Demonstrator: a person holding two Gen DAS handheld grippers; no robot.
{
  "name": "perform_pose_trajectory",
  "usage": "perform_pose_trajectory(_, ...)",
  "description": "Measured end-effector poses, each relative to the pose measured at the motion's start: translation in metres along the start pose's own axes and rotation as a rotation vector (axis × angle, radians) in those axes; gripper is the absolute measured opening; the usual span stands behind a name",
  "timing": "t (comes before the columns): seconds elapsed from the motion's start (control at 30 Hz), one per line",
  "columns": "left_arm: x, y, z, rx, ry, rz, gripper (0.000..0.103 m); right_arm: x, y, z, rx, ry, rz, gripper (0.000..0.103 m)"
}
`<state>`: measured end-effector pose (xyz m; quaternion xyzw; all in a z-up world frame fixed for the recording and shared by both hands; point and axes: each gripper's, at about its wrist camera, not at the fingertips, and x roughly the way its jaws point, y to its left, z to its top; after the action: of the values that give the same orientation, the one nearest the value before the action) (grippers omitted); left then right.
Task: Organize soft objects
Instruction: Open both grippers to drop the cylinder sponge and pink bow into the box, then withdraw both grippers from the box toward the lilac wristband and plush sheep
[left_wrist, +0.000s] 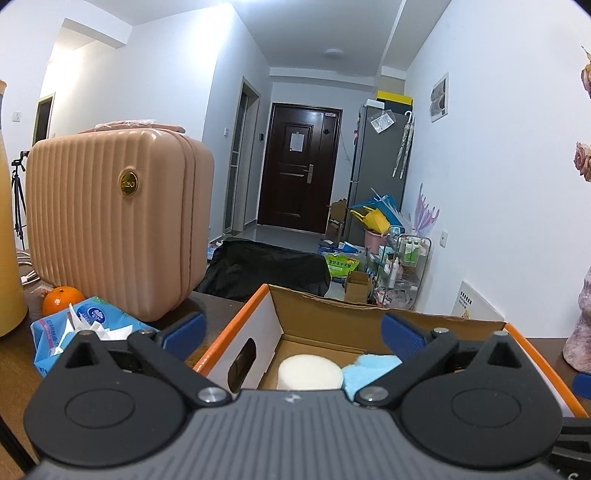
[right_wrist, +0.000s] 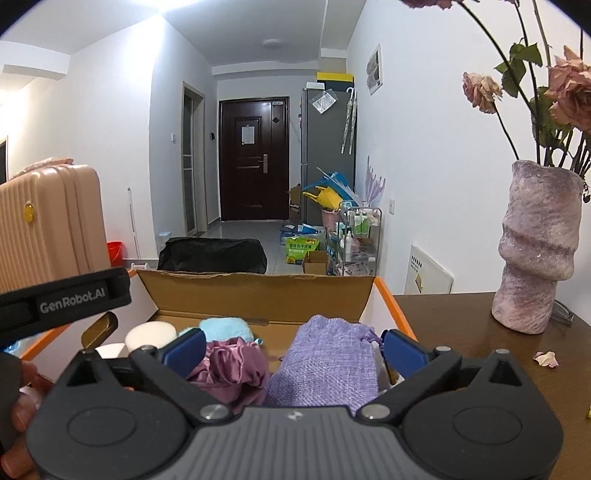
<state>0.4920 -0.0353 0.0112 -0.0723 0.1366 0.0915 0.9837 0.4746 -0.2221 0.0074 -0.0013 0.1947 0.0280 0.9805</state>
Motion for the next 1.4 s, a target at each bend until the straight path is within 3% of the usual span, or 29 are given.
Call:
perform_pose_trajectory(0.73,-0.054,0.016,-0.015,0.038,-0.008,-0.008,0.103,-0.064,-0.013,-0.021,-0.05,-0.075,-0.009,0.103)
perform_pose_trajectory(1.4,-0.102,0.036,-0.034,0.066,0.016,-0.009,0.103,-0.111,-0.025,-0.051,-0.07,-0.069,-0.011,0.103)
